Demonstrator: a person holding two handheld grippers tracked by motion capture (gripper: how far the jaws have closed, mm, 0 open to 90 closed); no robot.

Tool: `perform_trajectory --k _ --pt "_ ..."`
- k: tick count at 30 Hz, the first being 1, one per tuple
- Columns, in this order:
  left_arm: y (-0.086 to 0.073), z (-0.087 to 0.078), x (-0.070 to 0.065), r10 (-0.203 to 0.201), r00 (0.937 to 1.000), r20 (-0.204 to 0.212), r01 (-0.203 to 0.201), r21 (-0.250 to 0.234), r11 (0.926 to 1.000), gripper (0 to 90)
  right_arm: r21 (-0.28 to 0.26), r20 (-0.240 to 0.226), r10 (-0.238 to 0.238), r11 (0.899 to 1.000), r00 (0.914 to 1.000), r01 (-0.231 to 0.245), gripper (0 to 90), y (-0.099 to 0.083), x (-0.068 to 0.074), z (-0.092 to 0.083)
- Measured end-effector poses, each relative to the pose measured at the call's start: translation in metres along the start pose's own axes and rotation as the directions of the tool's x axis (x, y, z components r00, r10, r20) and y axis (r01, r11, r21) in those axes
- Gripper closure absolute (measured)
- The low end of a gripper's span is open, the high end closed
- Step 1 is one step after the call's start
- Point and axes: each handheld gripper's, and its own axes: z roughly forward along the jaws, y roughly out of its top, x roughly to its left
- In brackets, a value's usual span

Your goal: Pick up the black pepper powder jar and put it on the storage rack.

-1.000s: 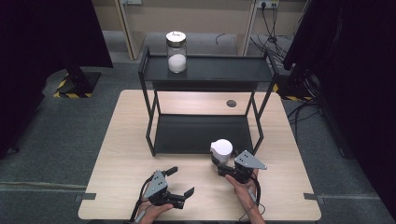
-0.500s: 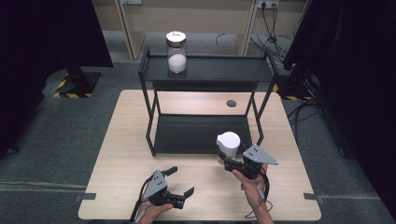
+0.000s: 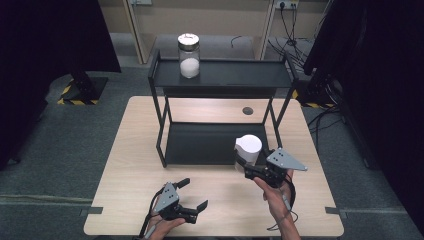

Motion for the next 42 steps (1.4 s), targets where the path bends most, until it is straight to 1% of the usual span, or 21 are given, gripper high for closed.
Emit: perform_trajectory --k 6,7,11,12,13,15,16,18,22,27,31,42 --pt "0.000 0.000 0.000 -0.001 1.0000 -0.002 0.001 0.000 1.0000 0.2 -0.005 -0.041 0.007 1.000 0.9991 -0.007 30.6 0.022 -0.001 -0.002" --pt "0.000 0.000 0.000 -0.001 1.0000 -0.002 0.001 0.000 1.0000 0.2 -0.007 -0.051 0.007 1.000 0.9987 -0.008 30.7 0.028 -0.002 -0.001" --pt "0.000 0.000 0.000 -0.002 1.0000 -0.004 0.002 -0.003 1.0000 0.2 -0.004 -0.061 -0.006 1.000 0.9981 0.006 30.7 0.044 -0.001 0.001" --pt "0.000 0.000 0.000 -0.002 1.0000 -0.004 0.002 -0.003 1.0000 0.2 -0.004 -0.061 -0.006 1.000 0.9981 0.006 30.7 0.044 -0.001 0.001" --pt "0.000 0.000 0.000 -0.003 1.0000 -0.005 0.002 -0.003 1.0000 0.2 -0.002 -0.067 -0.011 1.000 0.9977 0.011 30.7 0.051 -0.002 0.003" --pt "0.000 0.000 0.001 -0.003 1.0000 -0.006 0.003 -0.003 1.0000 0.2 -0.004 -0.072 -0.010 1.000 0.9974 0.010 30.7 0.059 -0.002 0.004" --pt "0.000 0.000 0.001 -0.003 1.0000 -0.006 0.003 -0.003 1.0000 0.2 -0.004 -0.072 -0.010 1.000 0.9974 0.010 30.7 0.059 -0.002 0.004" --pt "0.000 0.000 0.001 -0.003 1.0000 -0.005 0.003 -0.004 1.0000 0.2 -0.008 -0.075 -0.014 1.000 0.9971 0.014 30.7 0.071 -0.003 0.006" --pt "-0.001 0.000 0.000 -0.003 1.0000 -0.005 0.003 -0.005 1.0000 0.2 -0.012 -0.077 -0.024 1.000 0.9967 0.023 30.7 0.086 -0.003 0.008" --pt "0.000 0.000 0.001 -0.005 1.0000 -0.005 0.005 -0.006 1.0000 0.2 -0.002 -0.083 -0.031 1.000 0.9961 0.031 30.7 0.110 -0.006 0.013" --pt "0.000 -0.001 0.001 -0.004 1.0000 -0.004 0.004 -0.007 1.0000 0.2 -0.016 -0.084 -0.026 1.000 0.9961 0.025 30.7 0.123 -0.007 0.018" --pt "0.000 0.000 0.001 -0.004 1.0000 -0.004 0.004 -0.005 1.0000 0.2 -0.018 -0.086 -0.033 0.999 0.9958 0.032 30.7 0.160 -0.005 0.033"
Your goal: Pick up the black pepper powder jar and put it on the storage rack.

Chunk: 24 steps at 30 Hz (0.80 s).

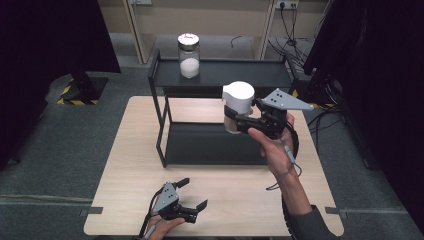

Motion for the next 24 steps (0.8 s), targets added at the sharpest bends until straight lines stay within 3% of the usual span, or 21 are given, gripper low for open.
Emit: perform_trajectory --k 14,24 --pt "0.000 0.000 -0.001 -0.001 1.0000 0.000 0.001 0.001 1.0000 0.2 0.007 0.003 0.000 1.000 1.0000 0.000 30.8 0.045 0.003 0.019" --pt "0.000 -0.001 0.000 0.002 1.0000 -0.005 -0.002 -0.003 1.0000 0.2 0.014 0.033 0.009 1.000 0.9994 -0.009 30.8 0.070 0.000 0.038"
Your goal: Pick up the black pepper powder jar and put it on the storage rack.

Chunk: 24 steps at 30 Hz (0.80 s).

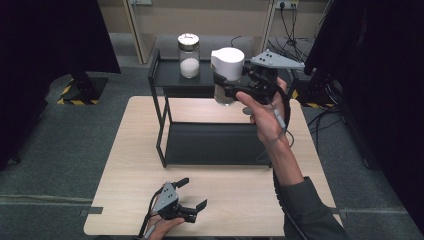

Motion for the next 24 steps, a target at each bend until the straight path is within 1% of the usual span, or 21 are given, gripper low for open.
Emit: perform_trajectory --k 3,7,11,16,24 --pt "0.000 0.000 0.000 0.001 1.0000 0.000 -0.001 0.002 1.0000 0.2 -0.001 0.013 0.001 1.000 0.9999 -0.001 30.7 0.006 0.000 0.005" --pt "0.000 0.000 0.000 0.002 1.0000 0.001 -0.002 0.002 1.0000 0.2 0.011 0.035 -0.003 1.000 0.9994 0.003 30.8 0.015 0.000 0.014" --pt "0.000 0.000 0.000 0.001 1.0000 0.000 -0.001 0.001 1.0000 0.2 0.014 0.054 0.005 1.000 0.9985 -0.006 30.8 0.019 -0.003 0.024" --pt "0.000 0.000 0.000 0.001 1.0000 -0.001 -0.001 0.000 1.0000 0.2 0.019 0.087 0.013 1.000 0.9961 -0.015 30.8 0.022 -0.007 0.037" --pt "0.000 -0.001 0.000 0.002 1.0000 -0.002 -0.002 -0.002 1.0000 0.2 0.014 0.147 0.025 1.000 0.9888 -0.027 30.7 0.022 -0.014 0.054"
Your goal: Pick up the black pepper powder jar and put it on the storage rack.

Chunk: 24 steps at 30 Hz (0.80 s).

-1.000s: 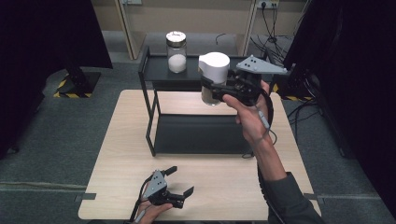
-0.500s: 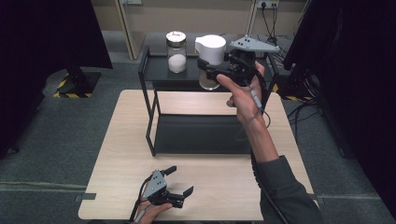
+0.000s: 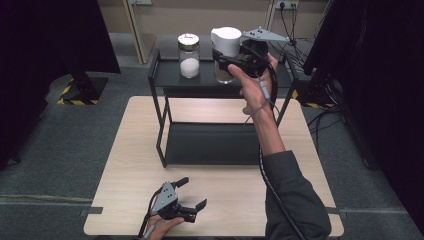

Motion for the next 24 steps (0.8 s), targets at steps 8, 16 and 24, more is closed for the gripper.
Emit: perform_trajectory --k 8,16,24 --pt "0.000 0.000 0.001 -0.002 1.0000 0.002 0.002 0.001 1.0000 0.2 -0.004 0.046 0.004 1.000 0.9990 -0.003 30.8 -0.005 -0.003 0.013" --pt "0.000 0.000 0.001 -0.001 1.0000 0.002 0.001 0.002 1.0000 0.2 -0.004 0.074 -0.002 1.000 0.9972 0.002 30.8 -0.007 -0.003 0.022" --pt "0.000 0.000 0.001 -0.001 1.0000 0.000 0.001 0.001 1.0000 0.2 -0.001 0.090 -0.003 1.000 0.9959 0.003 30.8 -0.010 -0.005 0.027"
